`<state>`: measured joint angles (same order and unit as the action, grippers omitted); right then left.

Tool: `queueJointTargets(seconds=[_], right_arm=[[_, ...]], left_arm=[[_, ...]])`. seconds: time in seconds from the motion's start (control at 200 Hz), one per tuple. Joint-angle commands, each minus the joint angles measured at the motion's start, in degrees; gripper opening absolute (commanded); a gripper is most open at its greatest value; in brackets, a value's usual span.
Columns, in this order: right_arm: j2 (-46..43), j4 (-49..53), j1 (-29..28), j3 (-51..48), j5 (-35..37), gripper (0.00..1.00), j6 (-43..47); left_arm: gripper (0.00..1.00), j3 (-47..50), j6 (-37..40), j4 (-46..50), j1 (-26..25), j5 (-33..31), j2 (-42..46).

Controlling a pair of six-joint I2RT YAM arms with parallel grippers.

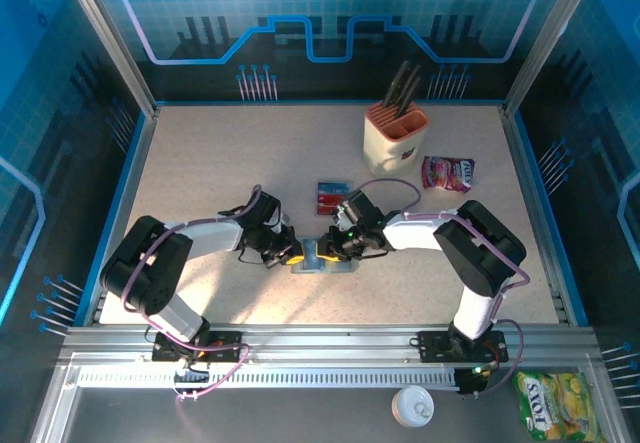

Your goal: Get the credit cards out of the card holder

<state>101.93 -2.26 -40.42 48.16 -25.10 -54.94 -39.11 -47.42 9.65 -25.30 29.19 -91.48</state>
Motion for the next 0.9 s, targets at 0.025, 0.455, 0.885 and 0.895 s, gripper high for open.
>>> queueJointTargets(seconds=[0.025, 0.455, 0.885, 0.895], right_arm=[[-1.53, -2.72, 0.61, -1.05, -1.62, 0.22, -1.32], [-2.09, -1.44, 1.08, -1.66, -0.80, 0.12, -0.70], [-3.39, 1.44, 1.93, -2.36, 0.19, 0.10, 0.62], [-3.45, 1.46, 1.97, -2.37, 0.22, 0.11, 0.58]], left_arm=[[0.00, 0.70, 1.27, 4.33, -0.21, -2.31, -2.21], [0.00, 0.70, 1.22, 4.32, -0.27, -2.35, -2.35], [0.00, 0.85, 1.27, 4.41, -0.27, -2.47, -2.30], [0.00, 0.83, 1.32, 4.41, -0.25, -2.47, -2.34]])
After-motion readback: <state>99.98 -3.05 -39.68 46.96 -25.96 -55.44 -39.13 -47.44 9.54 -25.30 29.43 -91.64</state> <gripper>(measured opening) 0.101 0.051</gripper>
